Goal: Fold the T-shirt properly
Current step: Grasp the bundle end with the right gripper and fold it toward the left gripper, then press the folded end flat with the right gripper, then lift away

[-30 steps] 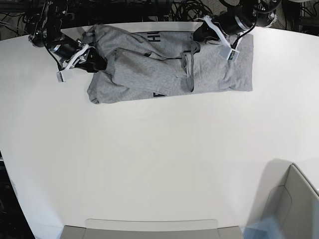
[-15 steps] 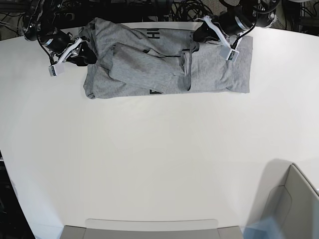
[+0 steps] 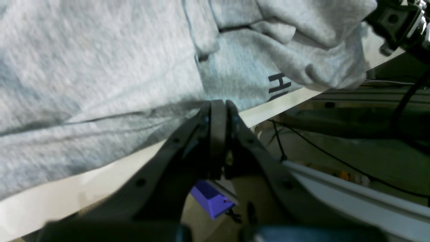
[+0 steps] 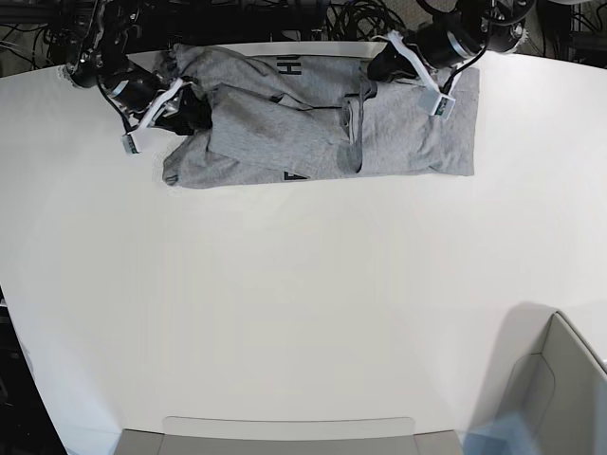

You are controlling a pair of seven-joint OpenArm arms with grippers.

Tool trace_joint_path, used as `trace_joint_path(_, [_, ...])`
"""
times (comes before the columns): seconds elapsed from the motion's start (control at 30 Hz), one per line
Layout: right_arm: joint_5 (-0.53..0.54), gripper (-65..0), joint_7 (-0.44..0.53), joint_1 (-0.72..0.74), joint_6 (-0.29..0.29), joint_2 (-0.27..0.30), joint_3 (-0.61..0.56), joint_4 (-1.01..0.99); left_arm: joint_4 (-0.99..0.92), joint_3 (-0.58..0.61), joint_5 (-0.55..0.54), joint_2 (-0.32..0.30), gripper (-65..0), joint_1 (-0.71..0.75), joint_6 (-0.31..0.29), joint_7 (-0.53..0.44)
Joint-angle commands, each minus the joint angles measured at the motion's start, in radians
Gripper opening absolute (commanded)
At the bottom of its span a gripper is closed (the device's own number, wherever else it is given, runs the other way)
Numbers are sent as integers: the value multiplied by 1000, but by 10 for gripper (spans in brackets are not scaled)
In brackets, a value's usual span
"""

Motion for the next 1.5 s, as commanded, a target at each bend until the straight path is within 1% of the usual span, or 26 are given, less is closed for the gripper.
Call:
trace_joint_path(0.0, [-40, -410, -51, -4, -15, -4, -15, 0, 14, -5, -16, -4, -650, 4, -6, -11])
trace_joint_path(0.17, [-60, -410, -49, 32, -16, -28, -86, -9, 14, -1, -18, -4, -650, 4, -6, -11])
trace_joint_path(0.23, [-103, -412, -49, 59, -21, -30, -124, -15, 14, 1, -21, -4, -650, 4, -6, -11])
trace_joint_path(0.27, [-137, -421, -48, 73, -36, -31, -149, -28, 14, 1, -21, -4, -650, 4, -6, -11])
trace_joint_path(0.33, [-197, -470, -45, 102, -50, -33, -195, -45, 14, 1, -21, -4, -650, 4, -6, -11])
trace_joint_path(0.37, [-223, -512, -45, 117, -53, -34, -215, -54, 14, 1, -21, -4, -650, 4, -6, -11])
trace_joint_path(0.43, [-266, -634, -45, 150, -57, -36, -253, -66, 14, 1, -21, -4, -650, 4, -6, -11])
trace_joint_path(0.47, [-286, -650, -45, 163, -59, -36, -270, -74, 14, 1, -21, -4, -650, 4, -6, -9])
trace_joint_path(0.53, [-346, -650, -45, 197, -73, -34, -297, -88, 14, 1, -22, -4, -650, 6, -6, -9])
trace_joint_path(0.67, [-418, -650, -45, 246, -100, -23, -293, -81, 14, 1, -22, -4, -650, 6, -6, -9])
trace_joint_path(0.73, [-428, -650, -45, 285, -100, 12, -244, -94, 15, 1, -22, -4, -650, 6, -6, -9])
trace_joint_path(0.8, [-430, -650, -46, 328, -100, 33, -158, -130, 15, 1, -22, -4, -650, 6, -6, -8])
trace_joint_path(0.87, [-430, -650, -46, 364, -100, 84, -98, -163, 15, 1, -33, -4, -650, 6, -6, -8])
trace_joint_path(1.0, [-424, -650, -43, 400, -100, 197, -79, -212, 15, -2, -96, -5, -650, 6, -6, -3])
trace_joint_path(1.03, [-424, -650, -43, 403, -100, 214, -73, -212, 15, -2, -103, -5, -650, 6, -6, -3])
trace_joint_path(1.1, [-425, -650, -37, 411, -100, 230, -38, -201, 15, -1, -108, -7, -650, 6, -6, -1])
trace_joint_path(1.17, [-428, -650, -37, 412, -100, 233, -12, -175, 15, 1, -108, -7, -650, 6, -6, -1])
trace_joint_path(1.2, [-428, -650, -42, 407, -100, 236, -9, -138, 15, 1, -110, -7, -650, 6, -6, -1])
trace_joint_path(1.27, [-428, -650, -46, 380, -100, 224, -18, -49, 15, -5, -110, -7, -650, 6, -6, -1])
trace_joint_path(1.37, [-430, -650, -94, 337, -100, 173, -67, 92, 15, -7, -110, -8, -650, 12, -6, 0])
trace_joint_path(1.47, [-431, -650, -138, 299, -100, 107, -112, 236, 15, -7, -110, -8, -650, 14, -6, 0])
